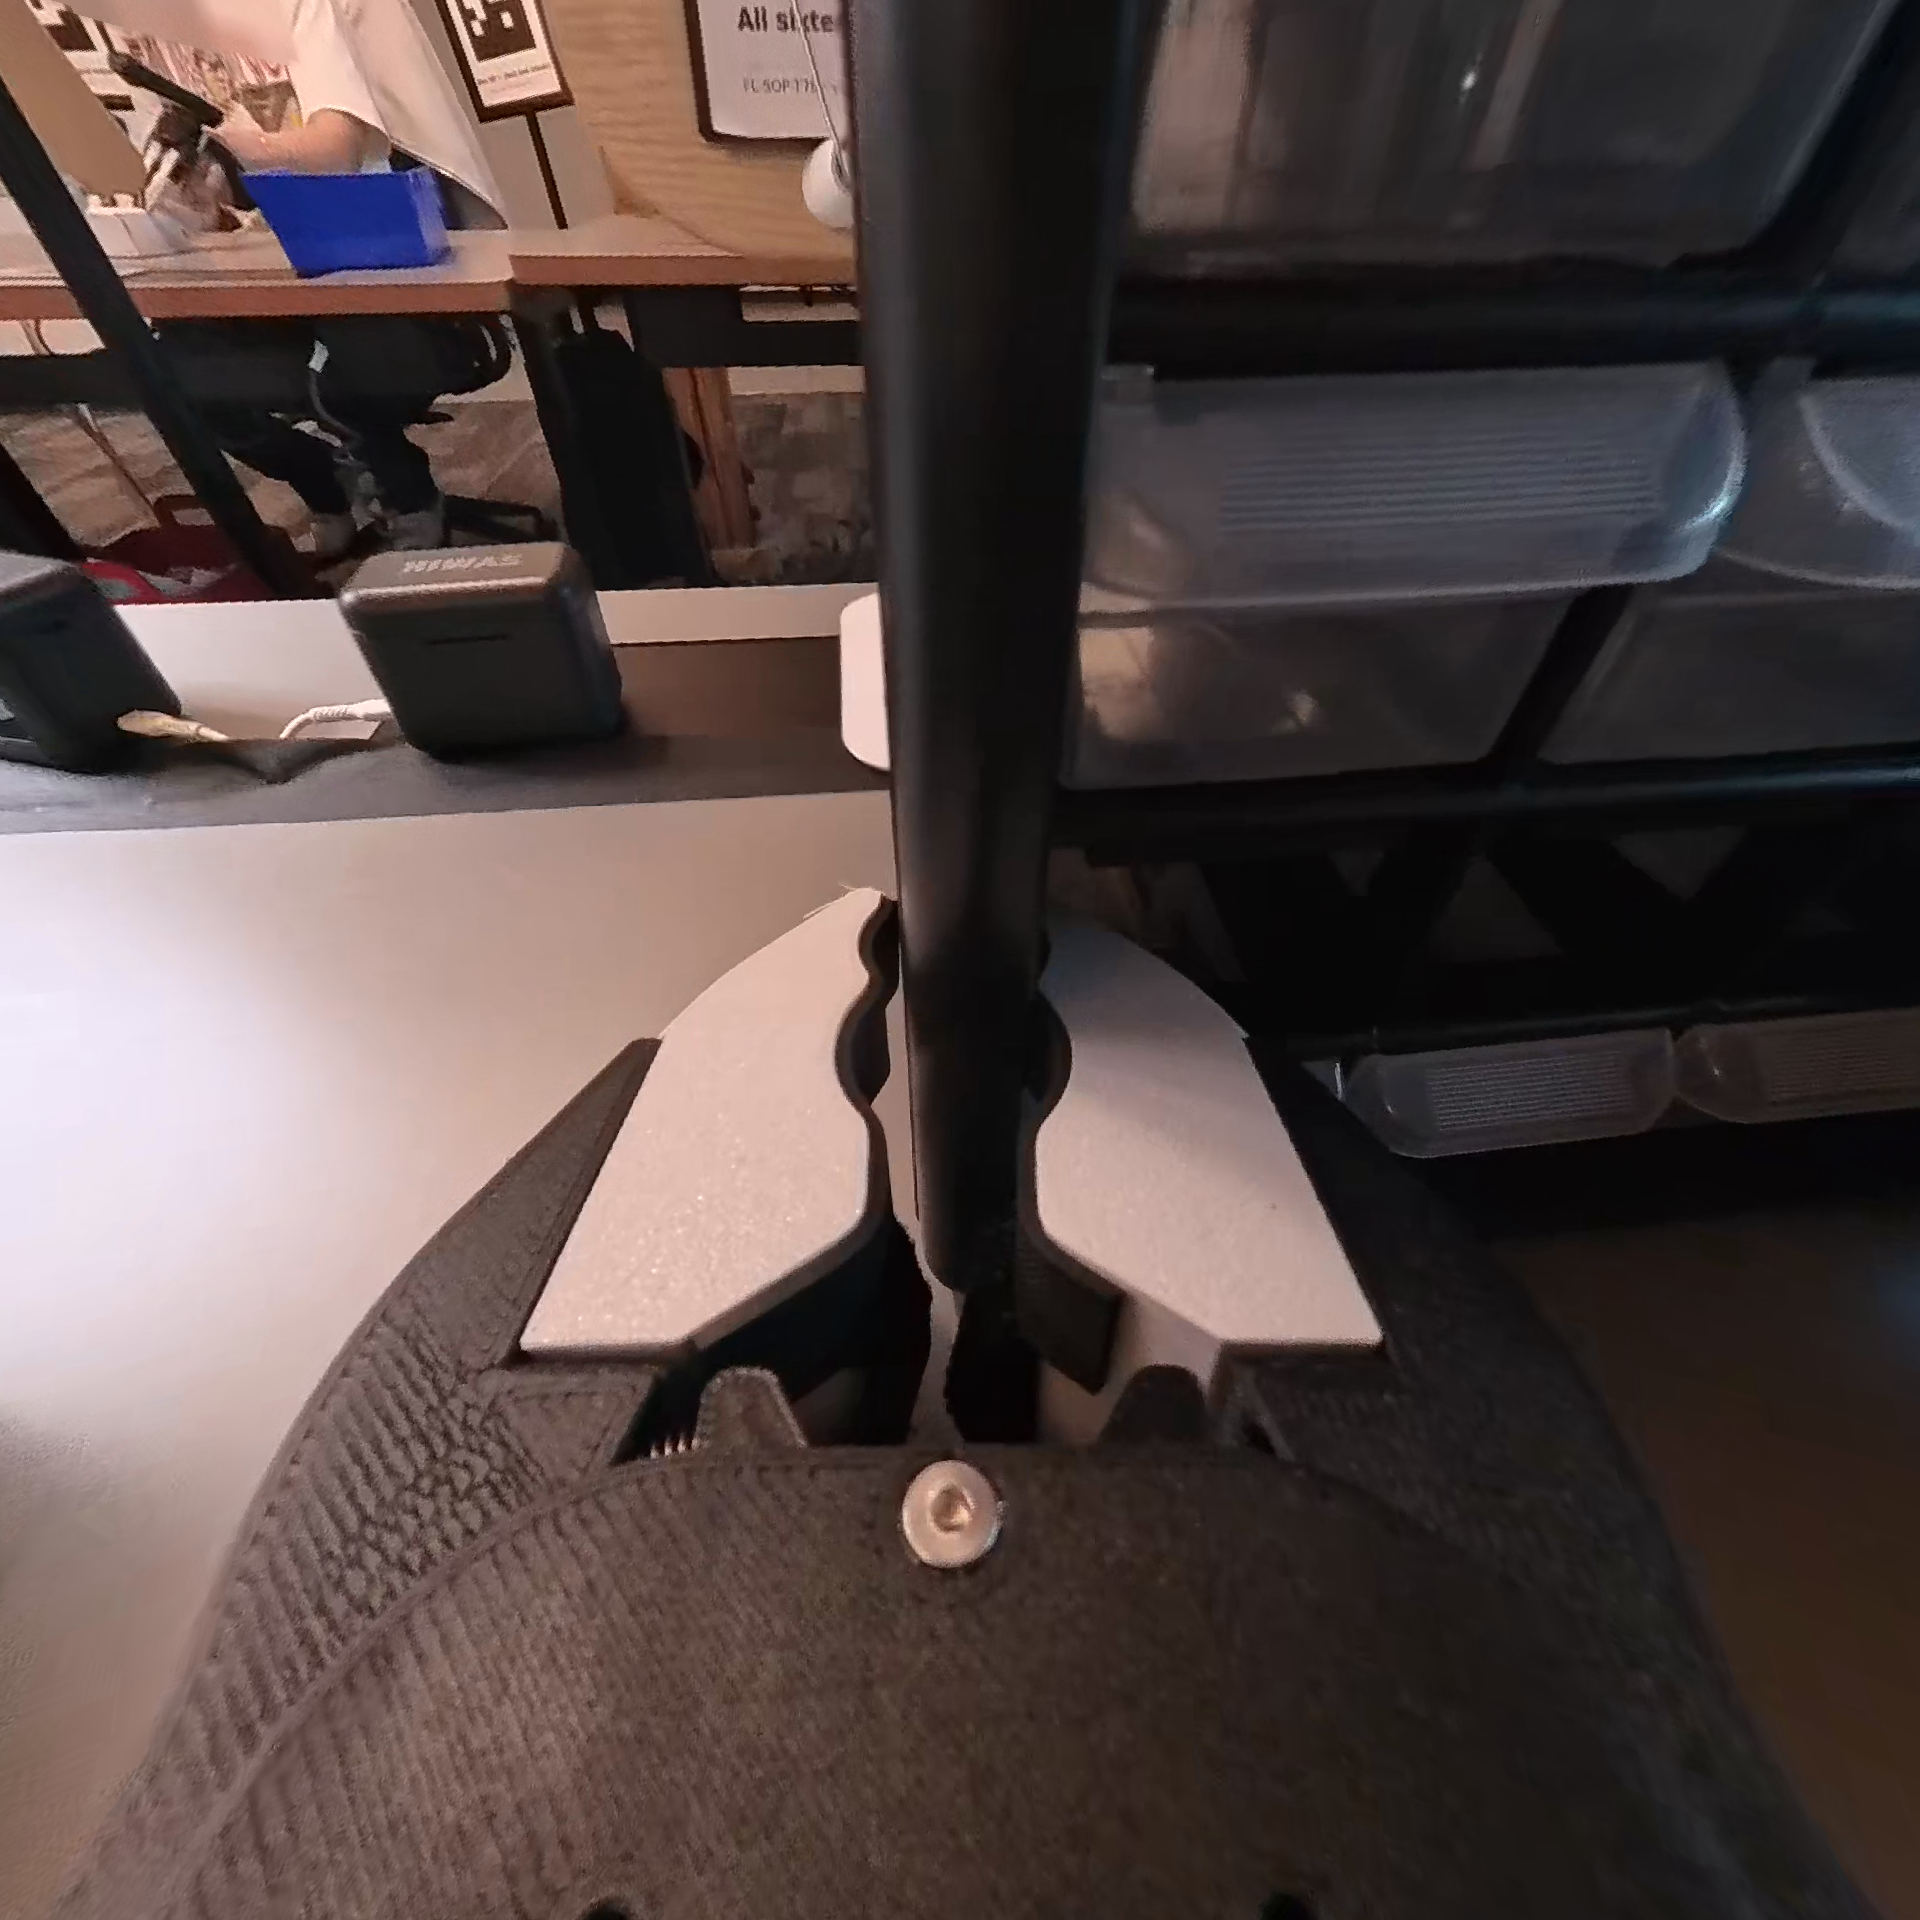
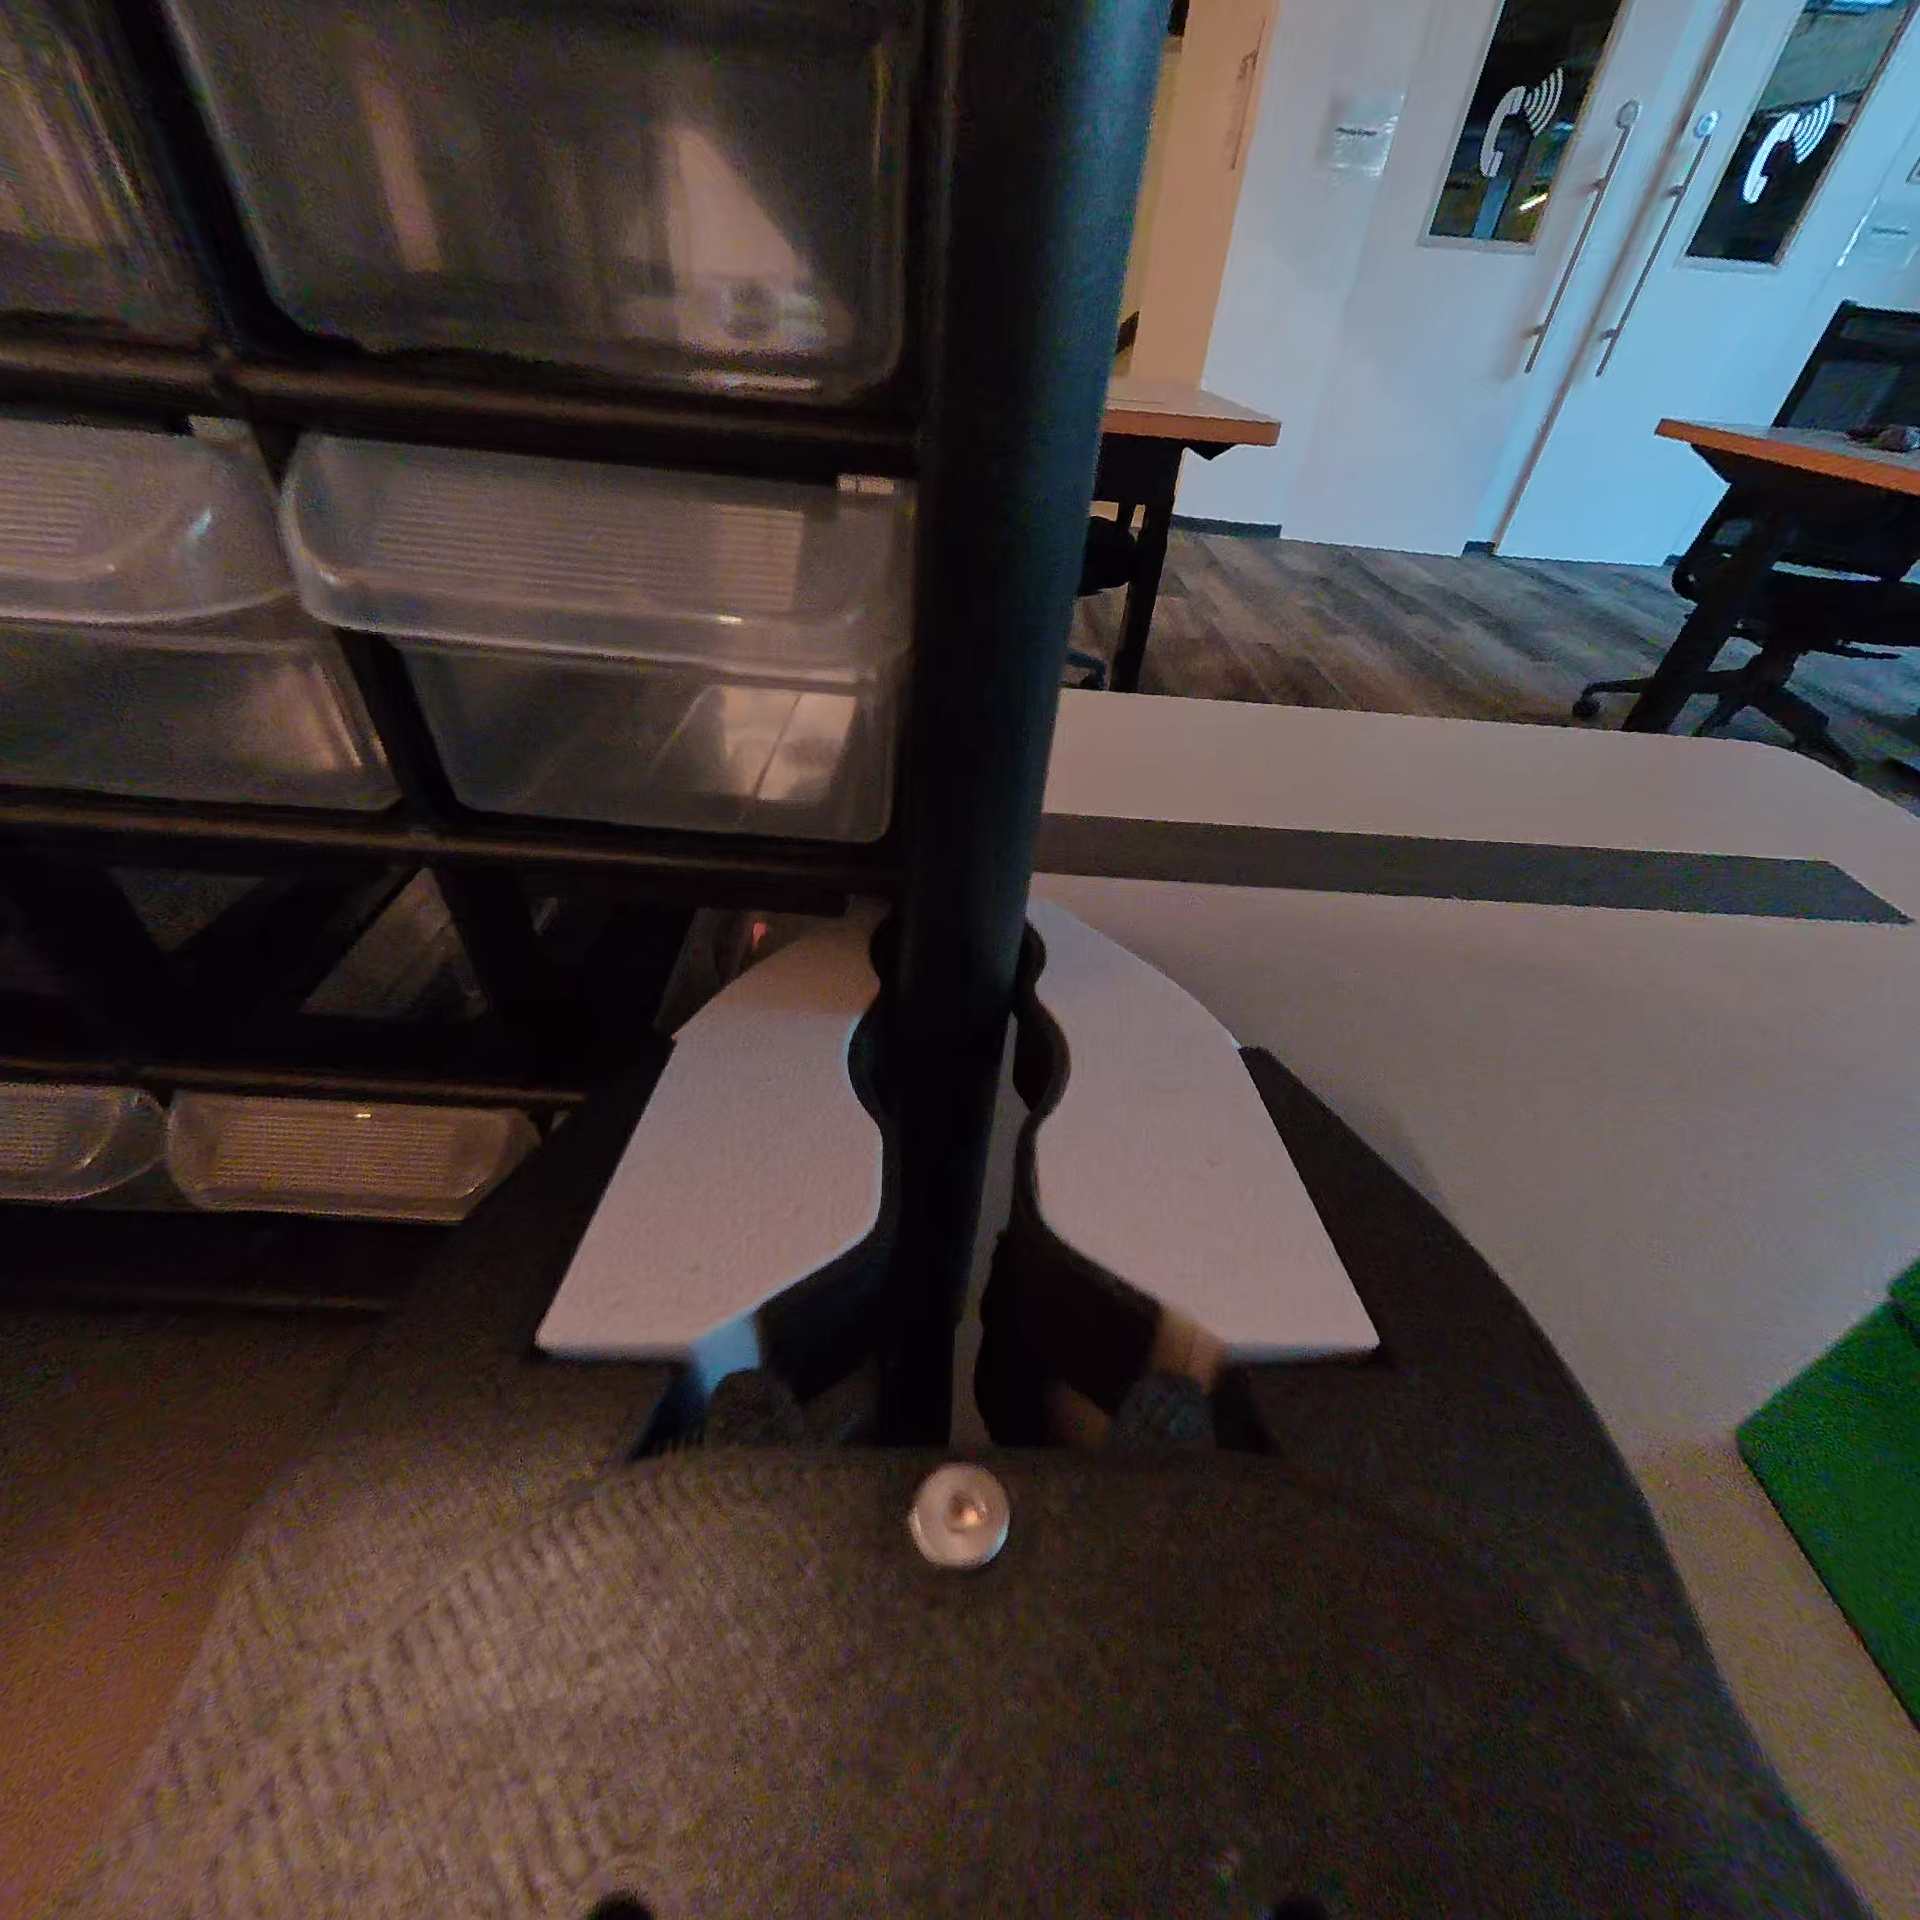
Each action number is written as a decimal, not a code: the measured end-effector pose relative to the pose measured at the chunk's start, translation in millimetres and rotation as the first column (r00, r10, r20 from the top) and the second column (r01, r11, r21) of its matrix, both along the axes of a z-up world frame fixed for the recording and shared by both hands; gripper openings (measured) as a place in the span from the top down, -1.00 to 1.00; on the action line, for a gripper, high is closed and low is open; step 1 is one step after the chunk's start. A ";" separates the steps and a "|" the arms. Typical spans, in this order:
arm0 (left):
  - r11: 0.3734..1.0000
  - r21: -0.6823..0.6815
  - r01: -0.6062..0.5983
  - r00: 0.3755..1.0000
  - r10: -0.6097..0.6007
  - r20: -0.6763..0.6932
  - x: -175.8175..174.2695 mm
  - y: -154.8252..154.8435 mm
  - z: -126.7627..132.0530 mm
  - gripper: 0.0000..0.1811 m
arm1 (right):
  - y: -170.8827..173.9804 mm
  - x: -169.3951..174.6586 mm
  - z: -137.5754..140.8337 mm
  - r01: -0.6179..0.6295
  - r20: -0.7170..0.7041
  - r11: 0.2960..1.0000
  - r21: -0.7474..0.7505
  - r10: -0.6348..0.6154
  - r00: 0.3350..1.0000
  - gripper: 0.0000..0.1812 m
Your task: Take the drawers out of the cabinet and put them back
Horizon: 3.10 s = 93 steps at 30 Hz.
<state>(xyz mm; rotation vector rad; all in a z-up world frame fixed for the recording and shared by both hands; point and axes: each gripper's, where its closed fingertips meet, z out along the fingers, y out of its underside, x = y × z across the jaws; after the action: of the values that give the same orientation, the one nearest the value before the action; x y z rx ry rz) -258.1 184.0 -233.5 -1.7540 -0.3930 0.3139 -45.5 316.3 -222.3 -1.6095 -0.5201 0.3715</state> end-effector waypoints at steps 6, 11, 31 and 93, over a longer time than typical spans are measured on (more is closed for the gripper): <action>1.000 -0.002 0.010 1.000 -0.010 -0.006 13.1 -21.8 0.0 0.77 | -23.6 13.8 0.1 -0.004 -0.002 1.000 0.000 0.004 1.000 0.80; 1.000 -0.006 0.027 0.999 -0.028 -0.017 23.9 -43.3 0.2 0.76 | -45.0 23.4 -0.2 -0.027 -0.010 1.000 -0.008 0.027 1.000 0.79; 0.999 0.003 0.052 0.999 -0.052 0.002 66.7 -122.4 0.7 0.73 | -125.0 61.6 -0.1 -0.079 -0.030 0.997 -0.021 0.078 0.996 0.78; 0.330 -0.944 -0.015 0.919 -0.369 -0.143 -213.7 -289.8 20.7 0.64 | -205.1 124.4 29.3 -0.568 -0.339 0.822 -0.037 0.524 0.781 0.05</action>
<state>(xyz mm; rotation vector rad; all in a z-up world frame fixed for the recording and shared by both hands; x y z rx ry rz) -471.8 -105.8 -212.8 -2.8089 0.3811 0.7851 78.9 111.2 -193.1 -1.4640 -0.7253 1.1118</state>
